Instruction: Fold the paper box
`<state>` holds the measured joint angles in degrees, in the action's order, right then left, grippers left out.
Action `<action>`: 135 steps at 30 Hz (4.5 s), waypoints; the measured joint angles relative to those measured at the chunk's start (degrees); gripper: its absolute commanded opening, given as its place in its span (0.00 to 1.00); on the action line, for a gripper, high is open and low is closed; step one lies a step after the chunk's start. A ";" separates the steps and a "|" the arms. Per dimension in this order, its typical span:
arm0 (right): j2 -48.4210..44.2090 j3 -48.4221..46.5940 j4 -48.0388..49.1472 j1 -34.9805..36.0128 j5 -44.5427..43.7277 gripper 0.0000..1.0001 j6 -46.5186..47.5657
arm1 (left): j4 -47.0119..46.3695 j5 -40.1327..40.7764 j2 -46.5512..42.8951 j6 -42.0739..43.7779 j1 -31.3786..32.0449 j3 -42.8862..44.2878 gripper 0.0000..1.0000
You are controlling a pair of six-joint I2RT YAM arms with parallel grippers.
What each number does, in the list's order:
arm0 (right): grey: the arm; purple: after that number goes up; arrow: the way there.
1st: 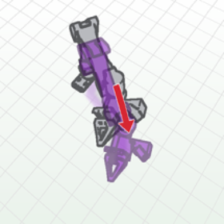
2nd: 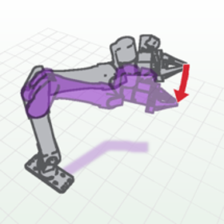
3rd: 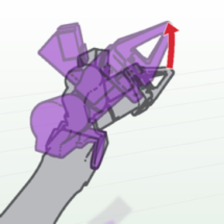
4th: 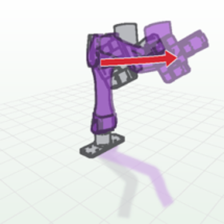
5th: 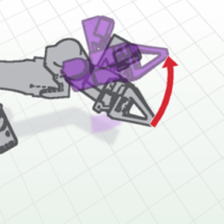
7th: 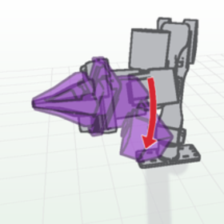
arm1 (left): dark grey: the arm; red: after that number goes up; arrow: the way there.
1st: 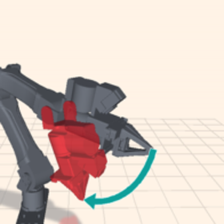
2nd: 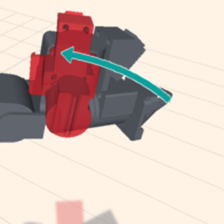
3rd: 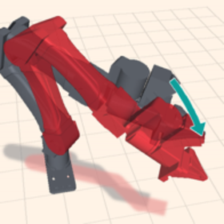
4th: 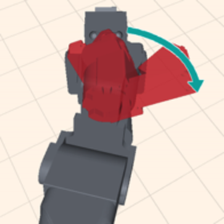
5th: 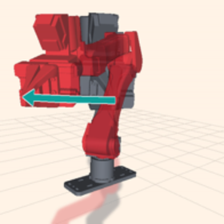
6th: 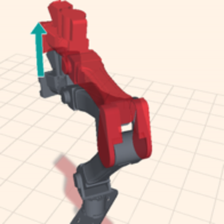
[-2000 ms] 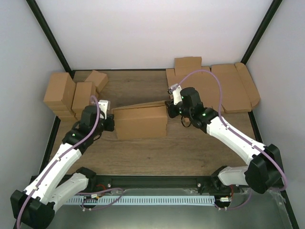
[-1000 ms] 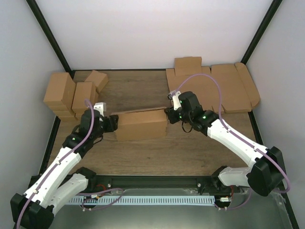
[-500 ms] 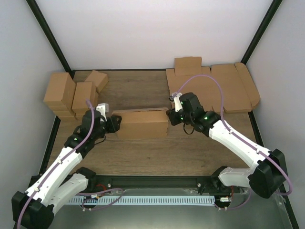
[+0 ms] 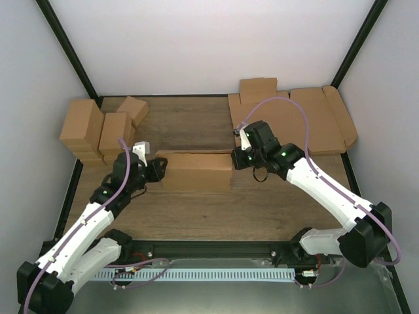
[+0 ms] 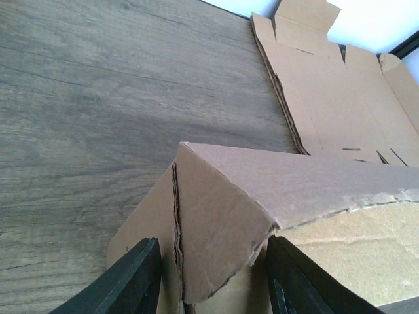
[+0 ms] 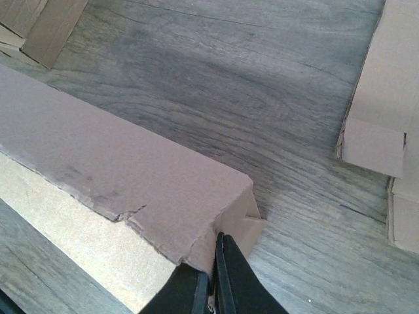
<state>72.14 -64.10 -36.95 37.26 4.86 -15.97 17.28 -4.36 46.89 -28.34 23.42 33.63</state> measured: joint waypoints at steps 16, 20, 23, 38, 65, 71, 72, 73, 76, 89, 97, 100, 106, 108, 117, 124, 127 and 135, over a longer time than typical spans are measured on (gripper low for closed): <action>7.43 -14.03 -14.97 0.02 0.44 0.01 -8.46 | 0.63 6.51 -0.15 0.31 3.10 0.44 0.62; 8.07 -14.91 -16.17 0.00 0.42 0.01 -8.79 | 3.76 7.82 -0.39 1.05 3.15 2.01 0.76; 8.04 -14.64 -16.06 0.02 0.42 0.01 -8.83 | 7.08 8.31 -1.84 1.79 3.21 4.52 0.87; 6.58 -9.64 -10.34 0.02 0.07 0.01 -5.35 | 18.36 -3.32 -4.35 13.57 3.26 18.23 1.00; 3.50 -3.48 -0.15 0.02 1.09 0.01 9.29 | 26.16 -28.83 41.00 49.88 11.26 46.56 1.00; 3.93 -3.48 0.22 0.02 1.07 0.02 9.22 | 27.28 -20.65 41.86 51.67 15.50 46.53 1.00; 3.93 -3.48 0.22 0.02 1.07 0.02 9.16 | 27.06 -18.67 41.94 51.84 16.04 46.49 1.00; 3.98 -3.48 0.22 0.02 1.07 0.03 9.09 | 26.88 -17.31 41.94 52.00 16.35 46.38 1.00; 3.98 -3.48 0.22 0.02 1.07 0.05 9.03 | 25.22 -13.81 41.64 52.50 16.74 45.22 1.00; 4.11 -3.45 -0.11 0.02 0.55 0.19 6.95 | 23.87 -8.44 40.46 53.72 18.36 41.92 1.00; 3.80 -1.29 0.42 0.02 -1.20 0.22 5.86 | 22.58 -7.41 40.46 53.44 18.36 41.92 1.00; 2.60 0.55 2.10 0.02 -2.43 0.20 5.84 | 21.81 -7.37 40.46 53.07 18.36 41.92 1.00; 1.81 3.67 4.07 0.02 -3.93 0.11 6.10 | 21.20 -7.30 40.46 51.87 18.36 41.92 1.00; 1.81 3.85 4.52 0.02 -3.85 0.09 6.05 | 20.41 -7.19 40.46 50.86 18.36 41.92 1.00; 1.36 3.96 4.94 0.02 -3.80 0.01 6.99 | 15.63 -6.34 40.52 46.58 18.36 41.92 1.00; 1.22 3.67 3.74 0.02 -3.15 0.01 7.37 | 14.86 -5.18 41.92 45.22 18.38 41.66 1.00; 1.25 2.32 1.53 0.00 -2.71 0.01 7.41 | 14.45 -4.07 41.99 44.87 18.69 41.31 1.00; 4.04 -4.50 -7.43 -0.04 -1.42 0.01 6.10 | 13.11 -0.42 42.03 44.81 20.87 41.24 1.00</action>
<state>76.18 -68.60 -44.38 37.21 3.44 -9.87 30.39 -4.78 88.92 16.47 44.29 74.87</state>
